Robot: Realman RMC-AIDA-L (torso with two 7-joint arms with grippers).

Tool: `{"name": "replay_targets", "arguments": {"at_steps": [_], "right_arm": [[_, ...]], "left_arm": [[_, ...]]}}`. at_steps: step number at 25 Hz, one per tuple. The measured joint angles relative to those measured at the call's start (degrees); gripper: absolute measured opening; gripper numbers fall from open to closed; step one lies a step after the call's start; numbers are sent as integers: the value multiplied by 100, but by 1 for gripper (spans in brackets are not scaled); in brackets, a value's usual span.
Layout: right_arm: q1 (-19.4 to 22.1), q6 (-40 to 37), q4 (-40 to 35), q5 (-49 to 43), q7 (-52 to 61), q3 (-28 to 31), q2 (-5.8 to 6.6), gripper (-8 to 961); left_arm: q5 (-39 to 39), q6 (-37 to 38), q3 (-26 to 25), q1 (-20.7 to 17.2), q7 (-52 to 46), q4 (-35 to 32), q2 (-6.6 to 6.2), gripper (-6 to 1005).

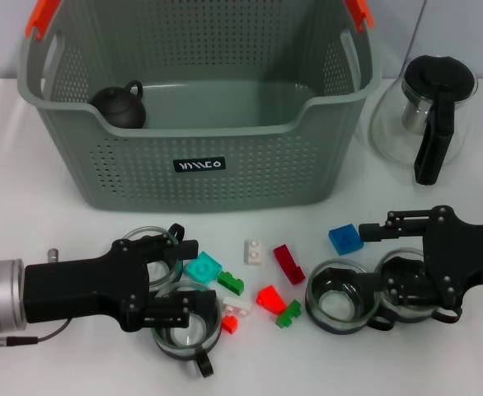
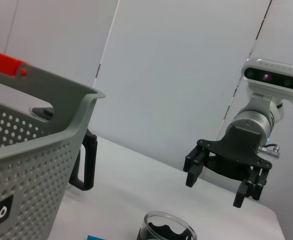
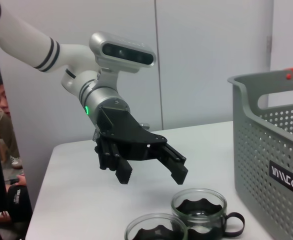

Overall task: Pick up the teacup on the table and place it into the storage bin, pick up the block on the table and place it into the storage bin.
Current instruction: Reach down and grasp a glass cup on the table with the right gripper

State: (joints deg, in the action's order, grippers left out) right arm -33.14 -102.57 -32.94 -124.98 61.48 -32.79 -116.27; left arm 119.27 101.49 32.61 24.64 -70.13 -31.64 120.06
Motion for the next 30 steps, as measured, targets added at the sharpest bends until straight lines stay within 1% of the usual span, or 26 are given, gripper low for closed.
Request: {"name": "replay_targets", "arguments": {"at_steps": [9,13,18,22,24,26,30], "right_arm": [[-39,150,0,0,19,1,-10,672],[-60,190,-26,0,237,-4,-7,679],[-63,144,-42,1,364,-44,65,688],[11,-117,-266,-34,363,-46,124,835],[80,-359,-558,-149,370,-49,132,908],[167,-600,-869,-274,376,-48,132,954],[277,-890,-1502,-617,651,-54,131,948]], "left_arm": [[10,17,-1,11,-24,-13,-1,866],[13,16,-1,14,-27,-18,-1,866],[17,12,0,15,-26,-8,-1,866],[18,19,7,15,-28,-3,-1,866],[18,37,7,14,-31,-1,1,866],[18,63,9,10,-33,2,13,866],[18,49,9,13,-33,10,46,867]]}}
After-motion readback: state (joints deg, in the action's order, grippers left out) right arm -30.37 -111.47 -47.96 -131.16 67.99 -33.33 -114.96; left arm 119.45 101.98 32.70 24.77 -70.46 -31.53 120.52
